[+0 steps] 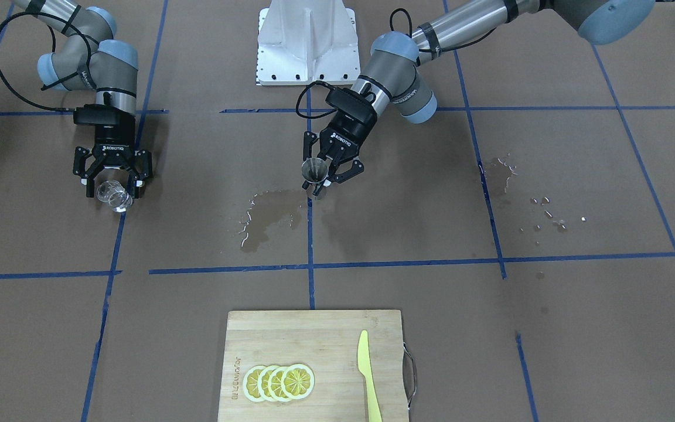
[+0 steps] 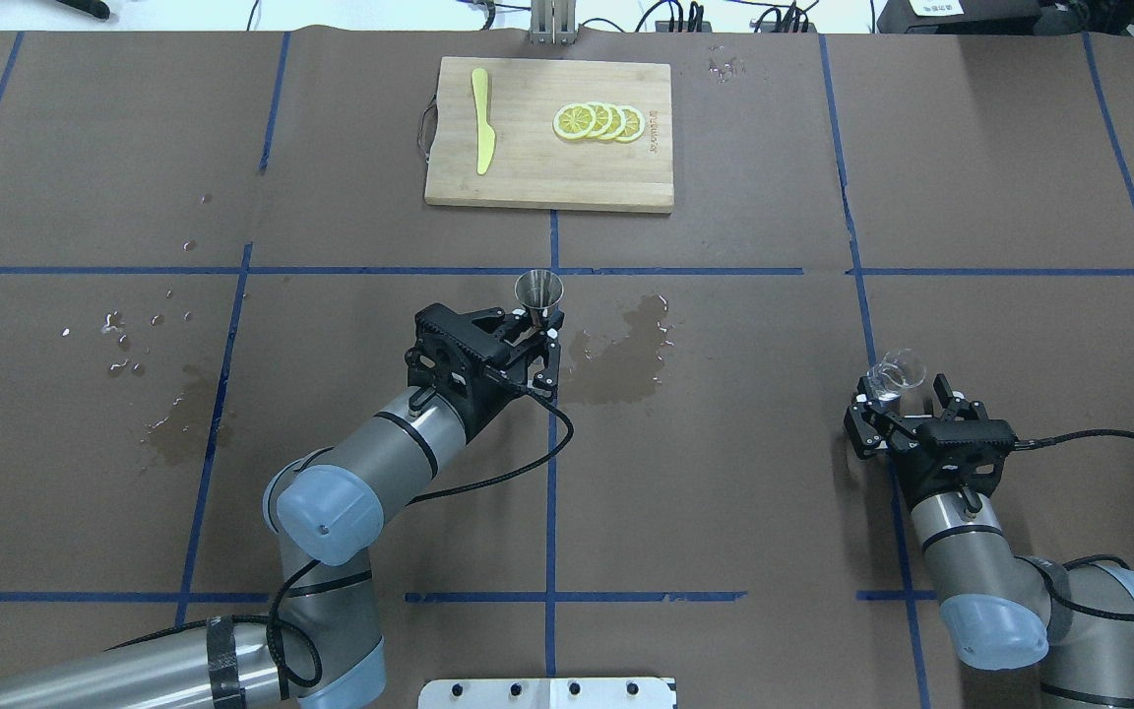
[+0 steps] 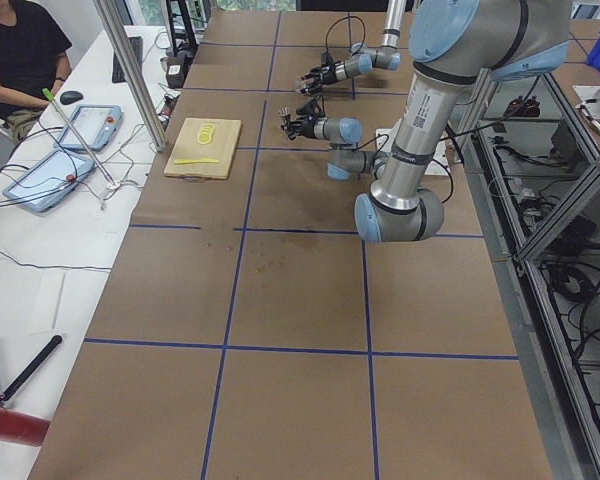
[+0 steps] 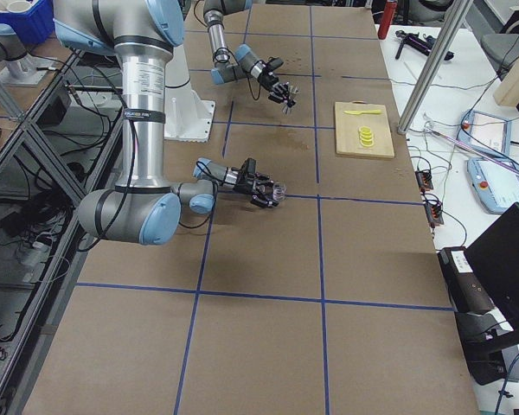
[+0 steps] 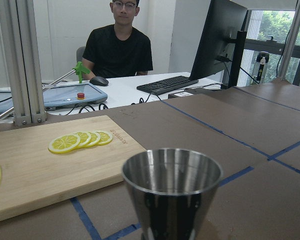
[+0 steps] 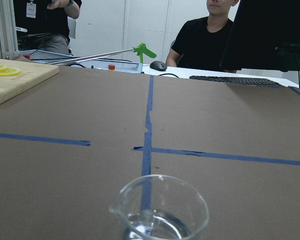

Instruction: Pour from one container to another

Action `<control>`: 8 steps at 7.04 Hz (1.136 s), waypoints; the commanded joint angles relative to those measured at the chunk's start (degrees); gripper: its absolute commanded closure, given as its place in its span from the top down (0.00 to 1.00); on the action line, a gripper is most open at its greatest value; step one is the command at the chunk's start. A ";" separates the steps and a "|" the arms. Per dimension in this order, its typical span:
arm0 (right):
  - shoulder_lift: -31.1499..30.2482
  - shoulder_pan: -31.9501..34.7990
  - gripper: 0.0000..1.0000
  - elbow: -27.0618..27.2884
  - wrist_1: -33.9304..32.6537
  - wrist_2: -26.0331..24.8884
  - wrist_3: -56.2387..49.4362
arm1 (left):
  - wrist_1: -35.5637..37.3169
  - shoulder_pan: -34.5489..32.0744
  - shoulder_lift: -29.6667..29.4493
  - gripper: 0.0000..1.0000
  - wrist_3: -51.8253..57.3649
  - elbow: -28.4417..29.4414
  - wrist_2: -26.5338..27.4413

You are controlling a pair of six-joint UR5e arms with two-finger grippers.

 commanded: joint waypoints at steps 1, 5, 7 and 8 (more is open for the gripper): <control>0.94 0.42 0.92 -0.49 0.33 0.19 -0.18 | 0.03 0.06 0.05 0.00 0.00 -0.07 0.20; 1.73 0.51 0.71 -0.49 0.42 0.28 0.00 | 0.12 0.15 0.31 0.00 0.00 -0.16 0.20; 1.73 0.59 0.40 -0.57 1.90 0.28 -0.09 | 0.12 0.15 0.31 0.00 0.00 -0.16 0.29; 1.82 0.59 0.31 -2.05 4.26 0.45 -0.44 | 0.12 0.15 0.40 0.00 0.00 -0.16 0.29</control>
